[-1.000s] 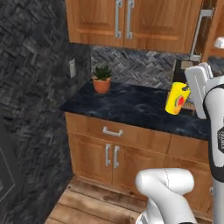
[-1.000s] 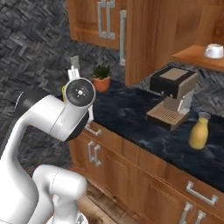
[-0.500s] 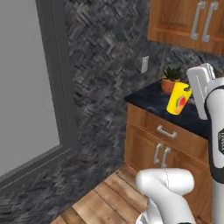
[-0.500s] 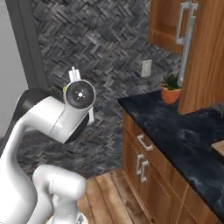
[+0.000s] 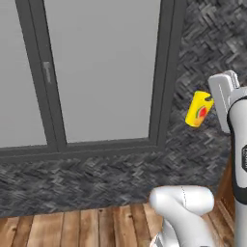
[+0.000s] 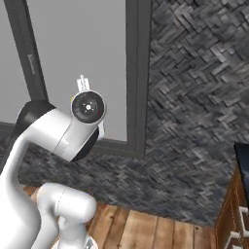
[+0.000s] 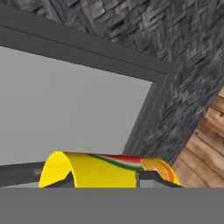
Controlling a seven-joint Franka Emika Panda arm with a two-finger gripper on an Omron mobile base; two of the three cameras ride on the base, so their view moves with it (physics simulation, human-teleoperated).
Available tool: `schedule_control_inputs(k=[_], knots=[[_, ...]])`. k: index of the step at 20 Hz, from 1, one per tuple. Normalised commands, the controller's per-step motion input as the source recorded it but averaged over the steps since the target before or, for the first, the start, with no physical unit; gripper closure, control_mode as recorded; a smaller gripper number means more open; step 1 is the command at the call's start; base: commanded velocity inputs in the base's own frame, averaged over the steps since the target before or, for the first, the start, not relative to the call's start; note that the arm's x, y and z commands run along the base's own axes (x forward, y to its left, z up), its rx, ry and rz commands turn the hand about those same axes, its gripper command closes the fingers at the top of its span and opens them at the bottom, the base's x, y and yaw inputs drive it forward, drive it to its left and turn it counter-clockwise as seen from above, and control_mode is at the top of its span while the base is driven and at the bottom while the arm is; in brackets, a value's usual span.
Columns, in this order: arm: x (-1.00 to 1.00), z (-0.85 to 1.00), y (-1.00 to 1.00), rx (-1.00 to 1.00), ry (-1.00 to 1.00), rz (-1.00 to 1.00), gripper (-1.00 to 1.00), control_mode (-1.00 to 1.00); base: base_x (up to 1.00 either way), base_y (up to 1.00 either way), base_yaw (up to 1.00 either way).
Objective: There is a tray on the dining counter. Grab the cup, mug, and pitcher and place them on the tray. The pitcher may be placed next to the tray if it cannot fit the tray.
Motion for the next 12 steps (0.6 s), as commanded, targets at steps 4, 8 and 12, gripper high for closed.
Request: schedule_control_inputs(k=[4,8,12], knots=[[0.0,0.0,0.0,0.0,0.0,0.0,1.0,1.0,-0.01,0.06,0.97],[0.0,0.0,0.0,0.0,0.0,0.0,1.0,1.0,-0.02,0.19,0.95],[0.0,0.0,0.0,0.0,0.0,0.0,1.0,1.0,0.0,0.24,0.93]])
